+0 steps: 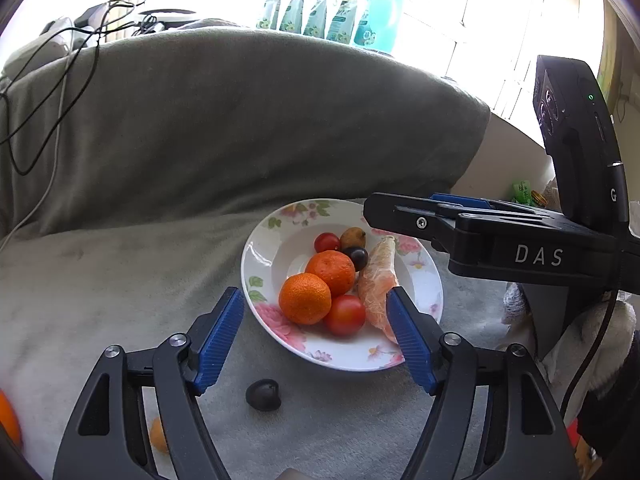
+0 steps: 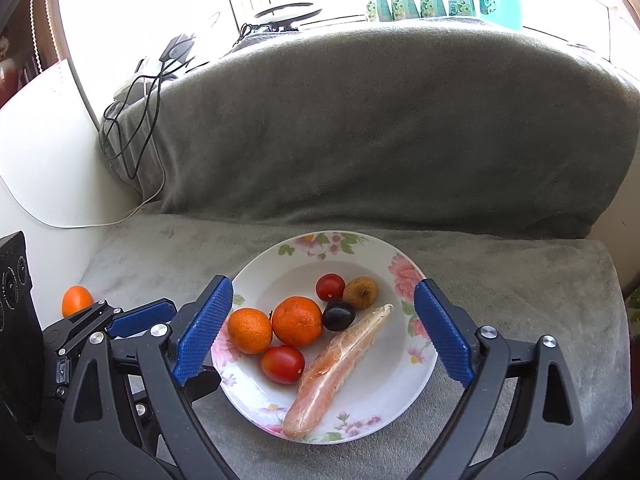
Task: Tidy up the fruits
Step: 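Lower the plum and mandarin onto the plate and open both tools, then withdraw both tools toward the remaining dark plum and brown longan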
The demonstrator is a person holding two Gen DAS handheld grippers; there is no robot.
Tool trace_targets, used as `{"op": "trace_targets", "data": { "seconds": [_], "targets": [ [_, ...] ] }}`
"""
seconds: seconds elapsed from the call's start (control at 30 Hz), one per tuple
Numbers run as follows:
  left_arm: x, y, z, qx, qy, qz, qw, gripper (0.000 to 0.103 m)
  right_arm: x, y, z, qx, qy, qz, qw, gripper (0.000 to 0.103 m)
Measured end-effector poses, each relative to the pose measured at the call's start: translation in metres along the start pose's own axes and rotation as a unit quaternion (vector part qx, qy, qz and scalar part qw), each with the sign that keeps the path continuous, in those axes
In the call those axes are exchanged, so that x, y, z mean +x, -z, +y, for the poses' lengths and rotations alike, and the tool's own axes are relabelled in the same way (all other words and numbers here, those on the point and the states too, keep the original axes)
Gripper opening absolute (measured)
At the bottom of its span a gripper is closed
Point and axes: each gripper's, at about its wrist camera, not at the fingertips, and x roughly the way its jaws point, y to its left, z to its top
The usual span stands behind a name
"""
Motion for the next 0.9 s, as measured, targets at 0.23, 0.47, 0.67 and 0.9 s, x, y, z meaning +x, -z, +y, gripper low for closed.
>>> {"op": "trace_targets", "data": {
  "seconds": [0.23, 0.47, 0.67, 0.9],
  "targets": [
    [-0.009, 0.002, 0.0, 0.0, -0.003, -0.007, 1.0, 0.078, -0.011, 0.001, 0.001, 0.003, 0.002, -0.008, 1.0, 0.094],
    [-0.02, 0.003, 0.001, 0.0, -0.004, -0.012, 0.9999, 0.078, -0.021, 0.002, 0.008, -0.001, 0.003, -0.013, 1.0, 0.095],
    [-0.03, 0.005, 0.007, -0.002, -0.006, -0.018, 0.9998, 0.078, -0.028, 0.005, 0.017, -0.002, 0.0, -0.02, 1.0, 0.095],
    [-0.044, 0.015, 0.024, -0.005, -0.017, -0.024, 0.9996, 0.078, -0.037, 0.014, 0.032, -0.007, -0.017, -0.021, 1.0, 0.095]
  ]
}}
